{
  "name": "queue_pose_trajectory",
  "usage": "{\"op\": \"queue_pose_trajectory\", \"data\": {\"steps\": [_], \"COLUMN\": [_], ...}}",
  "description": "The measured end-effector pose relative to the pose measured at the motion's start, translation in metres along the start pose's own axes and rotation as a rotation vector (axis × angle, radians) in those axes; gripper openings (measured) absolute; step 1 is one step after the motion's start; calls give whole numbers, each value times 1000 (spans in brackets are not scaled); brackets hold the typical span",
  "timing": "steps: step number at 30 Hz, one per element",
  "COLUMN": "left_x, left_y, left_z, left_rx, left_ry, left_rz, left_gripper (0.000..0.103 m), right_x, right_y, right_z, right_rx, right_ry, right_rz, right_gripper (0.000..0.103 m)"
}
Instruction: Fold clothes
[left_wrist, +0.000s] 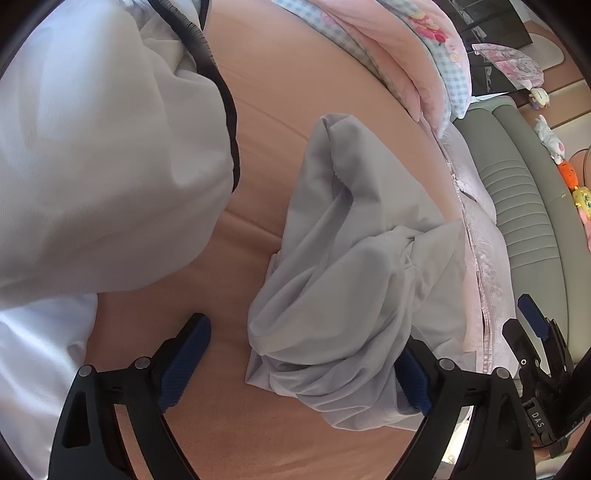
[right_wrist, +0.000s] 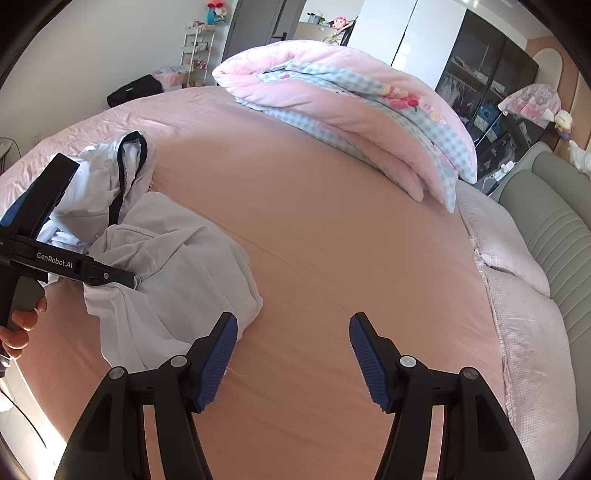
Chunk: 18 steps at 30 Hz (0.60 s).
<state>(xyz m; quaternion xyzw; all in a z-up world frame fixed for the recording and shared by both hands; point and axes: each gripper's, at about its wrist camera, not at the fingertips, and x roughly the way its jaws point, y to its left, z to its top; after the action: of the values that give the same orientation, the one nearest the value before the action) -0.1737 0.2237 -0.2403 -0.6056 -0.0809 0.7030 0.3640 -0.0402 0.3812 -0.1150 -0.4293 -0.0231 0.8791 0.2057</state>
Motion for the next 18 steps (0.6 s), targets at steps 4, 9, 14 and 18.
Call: {"op": "queue_pose_trajectory", "data": {"steps": [4, 9, 14, 18], "left_x": [-2, -4, -5, -9], "left_y": [-2, -6, -6, -8], "left_z": [-2, -6, -15, -17], "left_rx": [-1, -33, -122, -121], "left_ry": [-14, -31, -39, -60], "left_rz": [3, -9, -105, -85], "left_gripper": [93, 84, 60, 58], "right_x": [14, 31, 48, 66], "right_y": [-8, -1, -3, -24], "right_z": [5, 7, -3, -17], "right_rx": [108, 118, 201, 407], "right_ry": [63, 136, 188, 227], "right_rz": [86, 91, 156, 303], "right_gripper": [63, 63, 64, 65]}}
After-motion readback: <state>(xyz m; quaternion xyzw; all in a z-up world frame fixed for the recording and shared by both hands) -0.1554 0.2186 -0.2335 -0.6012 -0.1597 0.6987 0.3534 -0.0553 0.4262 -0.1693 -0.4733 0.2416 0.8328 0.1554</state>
